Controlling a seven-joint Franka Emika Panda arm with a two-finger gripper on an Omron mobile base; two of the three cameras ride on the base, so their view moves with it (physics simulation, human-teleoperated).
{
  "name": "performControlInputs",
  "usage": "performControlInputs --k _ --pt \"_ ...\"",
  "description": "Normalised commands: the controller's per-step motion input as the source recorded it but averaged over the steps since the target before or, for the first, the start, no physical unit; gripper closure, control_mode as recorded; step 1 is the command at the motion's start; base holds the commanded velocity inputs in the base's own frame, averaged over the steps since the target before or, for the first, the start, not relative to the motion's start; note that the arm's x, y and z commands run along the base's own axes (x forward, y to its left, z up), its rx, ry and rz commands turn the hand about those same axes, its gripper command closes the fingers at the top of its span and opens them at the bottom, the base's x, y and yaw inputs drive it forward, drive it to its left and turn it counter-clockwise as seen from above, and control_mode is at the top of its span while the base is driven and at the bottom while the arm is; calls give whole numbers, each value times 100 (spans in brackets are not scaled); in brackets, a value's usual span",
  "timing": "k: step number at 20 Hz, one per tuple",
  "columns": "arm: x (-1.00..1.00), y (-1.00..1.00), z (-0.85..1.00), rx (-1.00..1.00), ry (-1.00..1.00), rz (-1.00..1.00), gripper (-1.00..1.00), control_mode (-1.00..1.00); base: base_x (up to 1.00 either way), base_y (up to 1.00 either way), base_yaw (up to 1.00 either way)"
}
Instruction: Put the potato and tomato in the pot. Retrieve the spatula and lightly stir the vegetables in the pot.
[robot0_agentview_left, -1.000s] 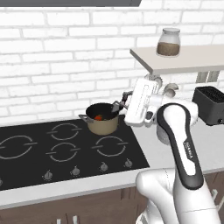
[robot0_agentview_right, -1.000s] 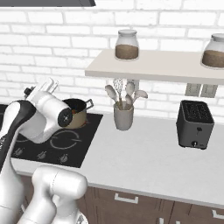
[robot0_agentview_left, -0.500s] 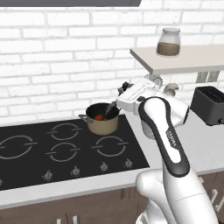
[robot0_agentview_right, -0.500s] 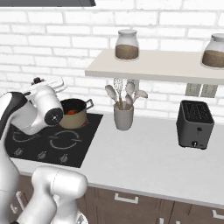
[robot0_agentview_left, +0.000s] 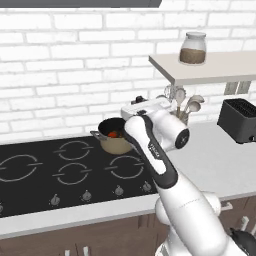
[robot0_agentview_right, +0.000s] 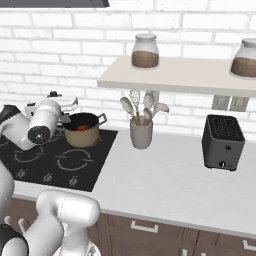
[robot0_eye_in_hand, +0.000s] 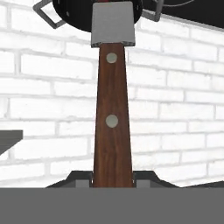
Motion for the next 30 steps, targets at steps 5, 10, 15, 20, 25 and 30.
performControlInputs --k 5,10,15,20,25,30 --pt "32 7 -1 10 19 -40 100 -100 0 0 0" --pt "40 27 0 20 31 -24 100 -100 0 0 0" --pt "33 40 5 14 12 -13 100 -100 0 0 0" --pt "-17 39 42 6 0 -7 100 -100 0 0 0" --pt "22 8 23 0 -1 -7 100 -100 0 0 0" --pt "51 0 -1 0 0 -11 100 -100 0 0 0"
